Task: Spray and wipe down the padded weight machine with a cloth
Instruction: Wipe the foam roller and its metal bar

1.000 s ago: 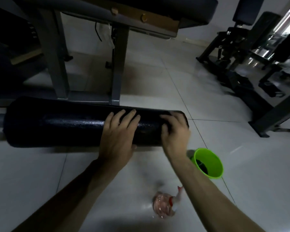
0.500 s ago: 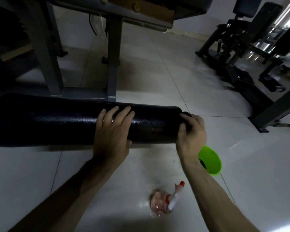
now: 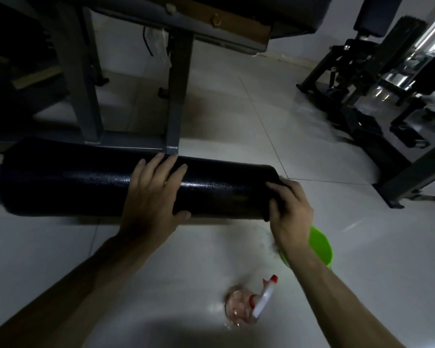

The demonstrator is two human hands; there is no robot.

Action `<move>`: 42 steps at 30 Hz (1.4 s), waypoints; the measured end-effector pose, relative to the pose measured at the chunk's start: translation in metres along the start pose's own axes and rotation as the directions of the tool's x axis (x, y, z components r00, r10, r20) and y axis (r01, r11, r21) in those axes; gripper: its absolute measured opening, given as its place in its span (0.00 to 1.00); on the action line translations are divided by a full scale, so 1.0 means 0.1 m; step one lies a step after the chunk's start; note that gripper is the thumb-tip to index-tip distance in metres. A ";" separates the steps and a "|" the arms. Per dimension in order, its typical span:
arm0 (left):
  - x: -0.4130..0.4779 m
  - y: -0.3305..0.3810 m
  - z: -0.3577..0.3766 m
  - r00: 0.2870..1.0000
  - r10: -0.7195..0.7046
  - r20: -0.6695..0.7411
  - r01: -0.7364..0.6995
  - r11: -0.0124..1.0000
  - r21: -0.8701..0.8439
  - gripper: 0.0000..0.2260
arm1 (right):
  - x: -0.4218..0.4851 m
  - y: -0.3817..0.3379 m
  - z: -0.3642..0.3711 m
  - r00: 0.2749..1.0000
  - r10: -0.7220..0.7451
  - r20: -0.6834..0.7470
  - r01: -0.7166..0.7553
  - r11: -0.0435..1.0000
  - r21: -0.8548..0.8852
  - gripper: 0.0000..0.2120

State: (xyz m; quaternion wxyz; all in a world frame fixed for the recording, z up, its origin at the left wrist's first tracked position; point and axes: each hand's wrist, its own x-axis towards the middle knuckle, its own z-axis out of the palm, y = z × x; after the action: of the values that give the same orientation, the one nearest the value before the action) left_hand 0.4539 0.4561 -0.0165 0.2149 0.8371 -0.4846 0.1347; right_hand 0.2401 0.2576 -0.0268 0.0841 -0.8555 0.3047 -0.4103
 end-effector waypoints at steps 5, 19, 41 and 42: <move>-0.19 -0.45 -0.16 0.997 -0.037 -0.064 0.039 0.999 0.026 0.46 | -0.04 -0.77 0.50 0.997 -0.077 -0.003 0.077 0.988 0.136 0.17; -0.53 -1.23 -0.46 0.921 -0.354 -0.164 0.350 0.935 -0.056 0.55 | 0.07 -0.99 0.45 0.954 -0.261 0.149 0.250 0.964 0.086 0.20; -0.82 -1.89 -0.59 0.743 -0.670 0.002 0.493 0.545 -0.678 0.36 | 0.25 -2.36 1.12 0.810 -0.520 0.270 0.453 0.848 0.274 0.19; -0.82 -1.89 -0.59 0.735 -0.678 -0.001 0.498 0.541 -0.678 0.35 | 0.24 -2.39 1.15 0.826 -0.503 0.257 0.439 0.858 0.268 0.19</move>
State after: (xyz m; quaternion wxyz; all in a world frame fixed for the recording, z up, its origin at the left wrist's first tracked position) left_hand 0.5762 0.6294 -0.0441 0.5801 0.7999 -0.1536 -0.0089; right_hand 0.4461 0.4224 0.0086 0.1119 -0.9460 0.0235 -0.3032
